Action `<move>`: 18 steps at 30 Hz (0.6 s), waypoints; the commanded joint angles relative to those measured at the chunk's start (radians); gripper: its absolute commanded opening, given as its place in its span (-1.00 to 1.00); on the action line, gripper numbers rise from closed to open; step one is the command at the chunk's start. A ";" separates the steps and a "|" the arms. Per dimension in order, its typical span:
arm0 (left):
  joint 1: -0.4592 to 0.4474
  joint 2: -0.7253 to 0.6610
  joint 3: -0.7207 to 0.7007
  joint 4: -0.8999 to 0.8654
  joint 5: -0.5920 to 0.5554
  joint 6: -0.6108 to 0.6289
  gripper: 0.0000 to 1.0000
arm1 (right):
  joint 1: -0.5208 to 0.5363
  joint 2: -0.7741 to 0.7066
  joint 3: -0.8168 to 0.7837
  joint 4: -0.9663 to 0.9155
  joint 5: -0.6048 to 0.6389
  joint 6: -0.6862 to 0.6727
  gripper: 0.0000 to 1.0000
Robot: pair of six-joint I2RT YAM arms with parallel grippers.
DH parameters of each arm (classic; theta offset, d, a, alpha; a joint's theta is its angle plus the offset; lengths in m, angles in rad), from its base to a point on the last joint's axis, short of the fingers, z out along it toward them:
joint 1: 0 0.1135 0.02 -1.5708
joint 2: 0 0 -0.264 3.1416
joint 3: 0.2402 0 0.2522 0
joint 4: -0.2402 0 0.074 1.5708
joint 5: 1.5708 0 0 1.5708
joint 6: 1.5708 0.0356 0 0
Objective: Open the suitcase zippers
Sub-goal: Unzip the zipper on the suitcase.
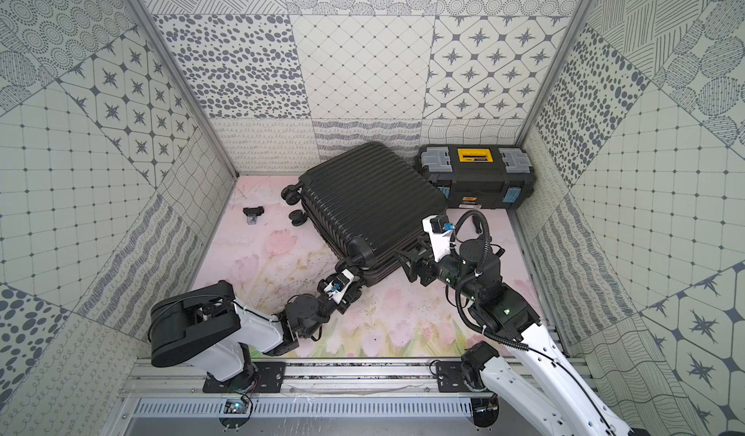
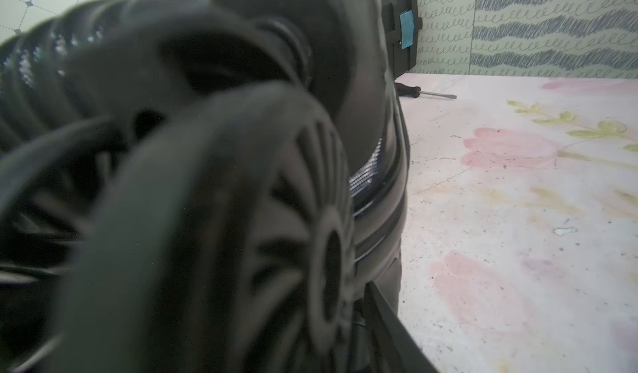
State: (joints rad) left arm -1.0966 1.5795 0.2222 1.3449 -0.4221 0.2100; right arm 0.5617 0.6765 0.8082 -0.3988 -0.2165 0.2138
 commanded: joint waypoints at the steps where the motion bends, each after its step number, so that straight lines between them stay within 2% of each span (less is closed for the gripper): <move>1: 0.001 0.024 0.021 0.069 -0.080 -0.036 -0.15 | 0.004 -0.008 -0.012 0.050 -0.005 0.014 0.66; 6: 0.001 0.051 0.045 0.069 -0.063 -0.055 -0.33 | 0.004 0.007 -0.011 0.060 -0.014 0.022 0.66; 13: 0.001 0.069 0.050 0.069 -0.057 -0.064 -1.00 | 0.015 0.045 0.000 0.057 -0.058 0.036 0.61; 18: 0.001 0.085 0.034 0.069 -0.072 -0.082 -1.00 | 0.054 0.109 0.041 0.021 -0.006 0.009 0.57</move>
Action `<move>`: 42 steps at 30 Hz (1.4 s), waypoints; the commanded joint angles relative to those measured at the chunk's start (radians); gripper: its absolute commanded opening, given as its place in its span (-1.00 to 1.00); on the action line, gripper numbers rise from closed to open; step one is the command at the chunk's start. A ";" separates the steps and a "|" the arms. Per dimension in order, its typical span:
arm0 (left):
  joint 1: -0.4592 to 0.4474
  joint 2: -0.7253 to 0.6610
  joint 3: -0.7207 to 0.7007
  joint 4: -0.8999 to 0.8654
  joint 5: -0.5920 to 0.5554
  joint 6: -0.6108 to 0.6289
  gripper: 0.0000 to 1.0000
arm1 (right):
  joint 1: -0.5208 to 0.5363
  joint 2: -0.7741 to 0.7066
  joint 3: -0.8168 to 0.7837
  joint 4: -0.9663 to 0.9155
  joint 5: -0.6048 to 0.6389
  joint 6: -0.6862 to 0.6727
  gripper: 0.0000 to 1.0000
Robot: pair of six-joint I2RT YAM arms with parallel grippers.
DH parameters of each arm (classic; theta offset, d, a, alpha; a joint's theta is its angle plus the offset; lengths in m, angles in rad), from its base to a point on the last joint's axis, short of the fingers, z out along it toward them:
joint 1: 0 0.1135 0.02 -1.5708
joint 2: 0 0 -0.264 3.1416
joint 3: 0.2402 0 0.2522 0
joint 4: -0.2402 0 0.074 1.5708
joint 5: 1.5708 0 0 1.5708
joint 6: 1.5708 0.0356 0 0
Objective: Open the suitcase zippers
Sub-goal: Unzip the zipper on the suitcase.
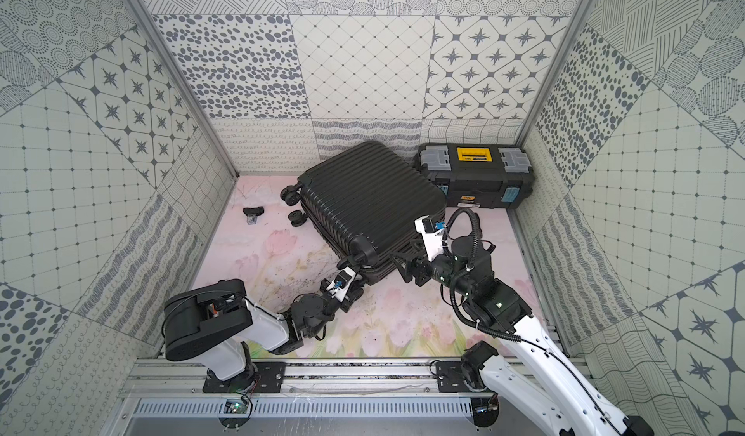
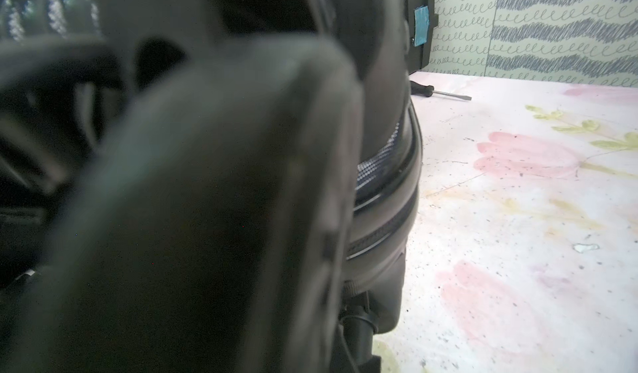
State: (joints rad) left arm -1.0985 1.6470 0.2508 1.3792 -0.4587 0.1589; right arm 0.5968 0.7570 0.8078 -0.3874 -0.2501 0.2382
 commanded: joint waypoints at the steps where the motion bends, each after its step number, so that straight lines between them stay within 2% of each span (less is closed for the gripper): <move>1: 0.003 0.018 0.002 0.035 -0.034 -0.033 -1.00 | 0.026 0.051 0.057 -0.008 0.052 -0.024 0.58; 5: 0.003 0.007 -0.015 0.035 -0.028 -0.032 -1.00 | 0.031 0.171 0.170 -0.134 0.053 -0.041 0.57; 7: 0.000 -0.007 -0.031 0.035 -0.022 -0.032 -1.00 | 0.037 0.245 0.232 -0.206 0.034 -0.048 0.48; 11: -0.003 -0.022 -0.054 0.035 -0.001 -0.023 -1.00 | 0.073 0.312 0.264 -0.210 0.103 -0.060 0.28; 14: -0.019 -0.030 -0.063 0.034 0.008 0.003 -1.00 | 0.079 0.381 0.339 -0.240 0.145 -0.057 0.02; 20: -0.052 -0.046 -0.069 0.034 -0.010 0.047 -1.00 | 0.080 0.579 0.554 -0.403 0.246 -0.077 -0.65; 25: -0.055 -0.042 -0.052 0.034 -0.006 0.054 -1.00 | 0.080 0.695 0.638 -0.479 0.245 -0.090 -0.89; 30: -0.069 -0.034 -0.033 0.034 0.010 0.073 -1.00 | 0.079 0.772 0.679 -0.536 0.209 -0.084 -1.00; 42: -0.147 0.007 0.033 0.034 0.015 0.166 -1.00 | 0.079 0.844 0.681 -0.563 0.166 -0.066 -1.00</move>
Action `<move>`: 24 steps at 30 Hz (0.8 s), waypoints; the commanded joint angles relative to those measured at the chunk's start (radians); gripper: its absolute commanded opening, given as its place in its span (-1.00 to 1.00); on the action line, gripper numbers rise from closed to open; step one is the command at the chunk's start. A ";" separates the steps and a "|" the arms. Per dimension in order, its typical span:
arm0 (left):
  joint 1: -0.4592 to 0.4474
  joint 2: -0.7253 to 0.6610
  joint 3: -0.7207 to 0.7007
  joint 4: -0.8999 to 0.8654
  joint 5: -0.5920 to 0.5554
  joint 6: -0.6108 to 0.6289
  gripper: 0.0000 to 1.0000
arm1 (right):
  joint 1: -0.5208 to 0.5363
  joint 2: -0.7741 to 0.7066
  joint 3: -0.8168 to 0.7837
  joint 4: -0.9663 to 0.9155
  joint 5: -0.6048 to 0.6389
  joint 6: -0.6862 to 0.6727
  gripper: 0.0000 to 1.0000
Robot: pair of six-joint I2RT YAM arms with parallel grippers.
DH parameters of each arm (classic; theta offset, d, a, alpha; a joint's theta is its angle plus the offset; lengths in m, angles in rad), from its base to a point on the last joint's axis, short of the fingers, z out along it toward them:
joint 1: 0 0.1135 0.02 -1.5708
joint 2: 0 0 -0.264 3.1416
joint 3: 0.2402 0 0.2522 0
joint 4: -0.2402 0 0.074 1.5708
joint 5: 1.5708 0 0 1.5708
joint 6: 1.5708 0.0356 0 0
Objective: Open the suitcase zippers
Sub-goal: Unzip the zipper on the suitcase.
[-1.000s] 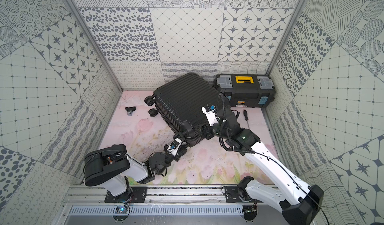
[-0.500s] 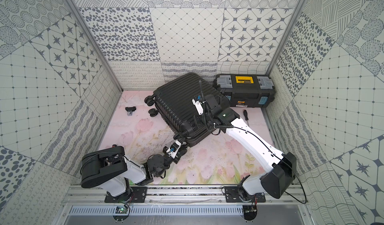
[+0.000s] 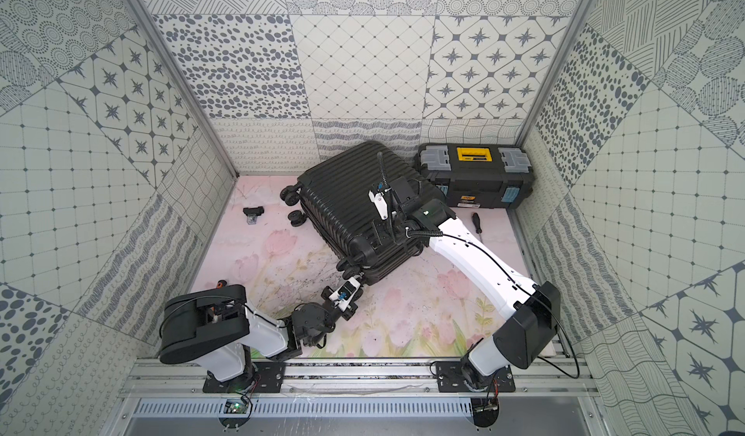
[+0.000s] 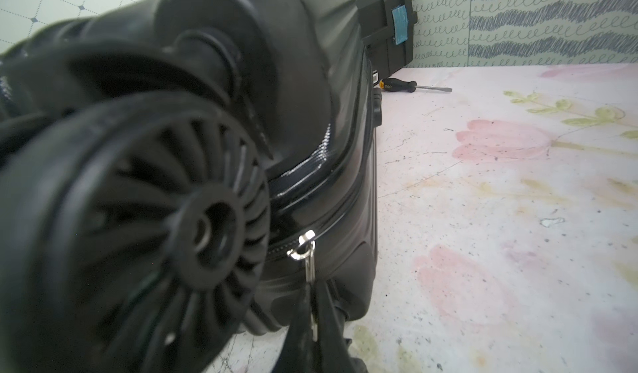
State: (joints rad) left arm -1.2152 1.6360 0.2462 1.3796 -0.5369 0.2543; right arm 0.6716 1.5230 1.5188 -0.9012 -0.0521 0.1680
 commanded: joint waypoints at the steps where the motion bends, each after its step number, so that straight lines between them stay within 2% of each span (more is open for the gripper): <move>1: -0.032 0.026 0.051 0.034 0.089 0.071 -1.00 | 0.004 0.082 -0.032 -0.047 -0.037 0.005 -1.00; 8: -0.035 0.089 0.173 0.024 0.048 0.092 -1.00 | 0.006 0.096 -0.051 -0.028 -0.066 0.017 -1.00; 17: -0.034 0.140 0.327 -0.080 0.049 0.091 -1.00 | 0.005 0.114 -0.075 0.006 -0.110 0.030 -1.00; 21: -0.040 0.102 0.334 -0.162 0.052 0.067 -1.00 | 0.001 0.101 -0.065 -0.003 -0.097 0.033 -1.00; 22: -0.046 0.077 0.317 -0.177 0.053 0.057 -1.00 | -0.001 0.082 -0.065 -0.002 -0.084 0.035 -0.98; 24: -0.059 0.012 0.271 -0.199 0.063 0.042 -1.00 | -0.010 0.023 -0.067 0.010 -0.069 0.044 -0.66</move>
State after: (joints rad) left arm -1.2552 1.7260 0.5510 1.2549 -0.5007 0.3222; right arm 0.6697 1.5402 1.5055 -0.8242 -0.1719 0.2039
